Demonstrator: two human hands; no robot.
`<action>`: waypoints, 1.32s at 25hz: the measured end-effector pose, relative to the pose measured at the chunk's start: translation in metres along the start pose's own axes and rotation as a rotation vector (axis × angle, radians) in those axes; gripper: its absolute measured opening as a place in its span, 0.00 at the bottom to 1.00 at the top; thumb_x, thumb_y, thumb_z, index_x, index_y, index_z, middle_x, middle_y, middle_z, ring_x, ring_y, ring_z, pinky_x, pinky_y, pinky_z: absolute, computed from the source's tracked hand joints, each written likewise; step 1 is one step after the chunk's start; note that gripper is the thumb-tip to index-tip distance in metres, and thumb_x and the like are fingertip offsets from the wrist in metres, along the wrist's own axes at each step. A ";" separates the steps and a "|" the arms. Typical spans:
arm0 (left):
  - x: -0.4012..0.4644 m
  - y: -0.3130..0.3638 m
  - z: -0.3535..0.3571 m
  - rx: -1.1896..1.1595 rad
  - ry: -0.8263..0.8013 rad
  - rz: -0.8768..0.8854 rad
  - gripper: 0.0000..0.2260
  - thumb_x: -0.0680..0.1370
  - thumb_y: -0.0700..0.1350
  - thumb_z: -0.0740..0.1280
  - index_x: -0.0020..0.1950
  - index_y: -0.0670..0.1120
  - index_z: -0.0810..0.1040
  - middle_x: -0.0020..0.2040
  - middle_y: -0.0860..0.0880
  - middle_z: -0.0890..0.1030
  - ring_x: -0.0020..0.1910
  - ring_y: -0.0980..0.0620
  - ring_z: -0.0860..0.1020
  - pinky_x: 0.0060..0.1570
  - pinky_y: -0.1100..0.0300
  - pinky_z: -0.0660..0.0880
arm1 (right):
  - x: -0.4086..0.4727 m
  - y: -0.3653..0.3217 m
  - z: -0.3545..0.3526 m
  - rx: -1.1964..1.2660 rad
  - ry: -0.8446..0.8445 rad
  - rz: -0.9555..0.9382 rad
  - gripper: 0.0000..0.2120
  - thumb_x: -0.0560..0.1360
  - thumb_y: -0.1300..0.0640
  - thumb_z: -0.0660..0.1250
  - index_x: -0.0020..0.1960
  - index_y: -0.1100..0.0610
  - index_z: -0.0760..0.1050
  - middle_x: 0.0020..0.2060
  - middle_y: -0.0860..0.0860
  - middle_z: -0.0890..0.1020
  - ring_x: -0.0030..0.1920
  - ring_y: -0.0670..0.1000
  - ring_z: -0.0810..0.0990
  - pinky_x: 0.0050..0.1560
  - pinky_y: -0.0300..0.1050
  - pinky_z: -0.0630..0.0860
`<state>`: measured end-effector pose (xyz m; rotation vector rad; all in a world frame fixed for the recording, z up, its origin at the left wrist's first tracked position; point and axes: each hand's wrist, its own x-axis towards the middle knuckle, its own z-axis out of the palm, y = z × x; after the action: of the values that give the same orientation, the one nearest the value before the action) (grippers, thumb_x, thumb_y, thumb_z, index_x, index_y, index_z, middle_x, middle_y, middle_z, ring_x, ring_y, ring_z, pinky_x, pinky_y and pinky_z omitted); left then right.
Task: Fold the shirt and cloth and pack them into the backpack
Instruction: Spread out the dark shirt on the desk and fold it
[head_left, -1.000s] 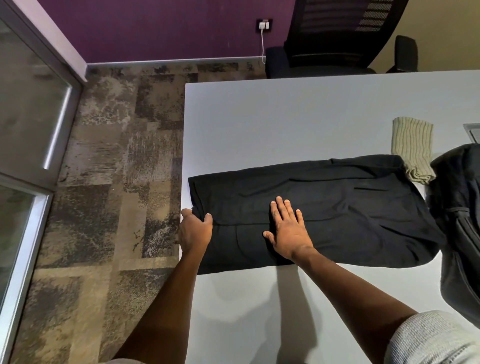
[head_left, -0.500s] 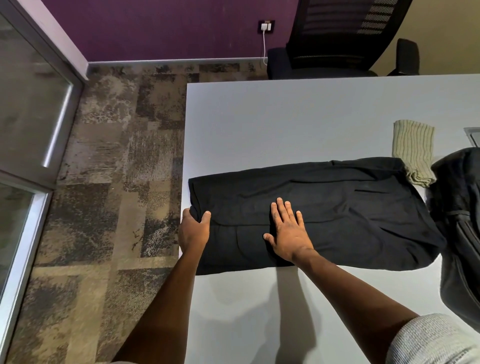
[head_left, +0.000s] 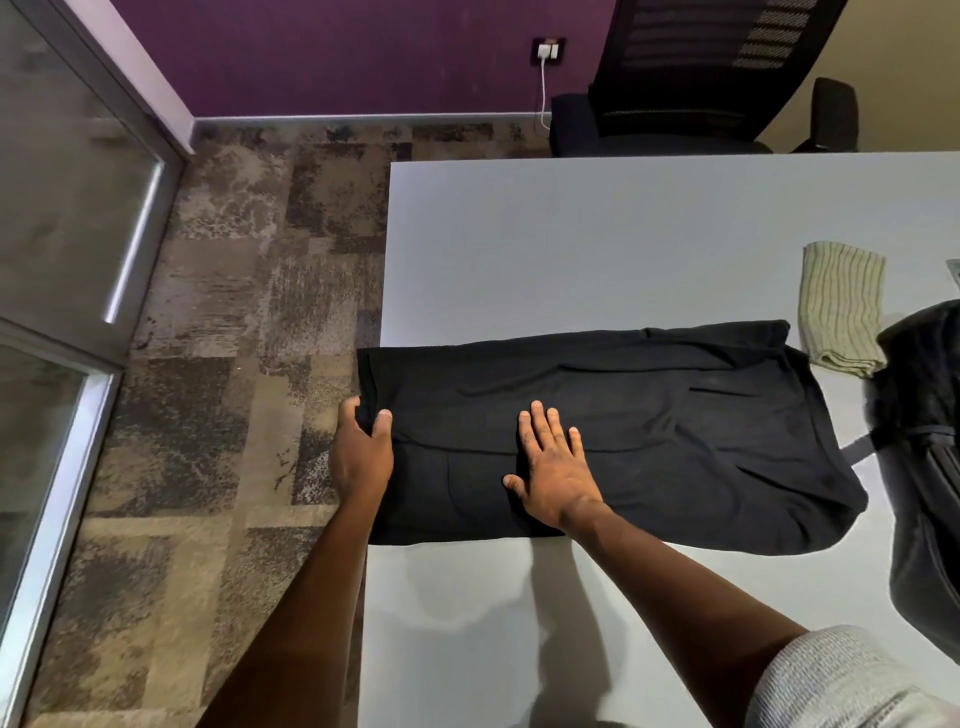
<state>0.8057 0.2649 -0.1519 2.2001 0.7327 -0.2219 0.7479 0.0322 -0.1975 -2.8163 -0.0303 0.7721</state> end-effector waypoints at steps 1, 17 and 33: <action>-0.003 0.004 -0.004 -0.009 0.005 0.002 0.20 0.82 0.51 0.64 0.73 0.48 0.68 0.66 0.43 0.78 0.63 0.39 0.76 0.60 0.46 0.73 | 0.000 -0.002 -0.001 0.011 -0.010 -0.005 0.42 0.81 0.39 0.57 0.81 0.54 0.35 0.79 0.52 0.33 0.79 0.56 0.34 0.79 0.59 0.42; -0.118 0.130 0.008 0.057 0.136 0.211 0.17 0.82 0.52 0.63 0.69 0.50 0.68 0.55 0.43 0.82 0.53 0.40 0.80 0.50 0.50 0.76 | -0.027 0.073 -0.055 0.320 0.090 -0.081 0.31 0.82 0.50 0.60 0.81 0.58 0.54 0.81 0.54 0.55 0.80 0.55 0.53 0.79 0.49 0.54; -0.204 0.203 0.224 0.344 -0.340 0.408 0.20 0.79 0.53 0.64 0.69 0.51 0.67 0.55 0.42 0.81 0.55 0.38 0.79 0.52 0.49 0.77 | -0.055 0.259 -0.071 0.364 0.197 0.068 0.29 0.81 0.53 0.61 0.79 0.59 0.58 0.78 0.56 0.61 0.79 0.55 0.58 0.78 0.50 0.58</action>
<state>0.7716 -0.0943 -0.0961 2.4876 0.0522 -0.5267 0.7267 -0.2397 -0.1666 -2.5389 0.2167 0.4550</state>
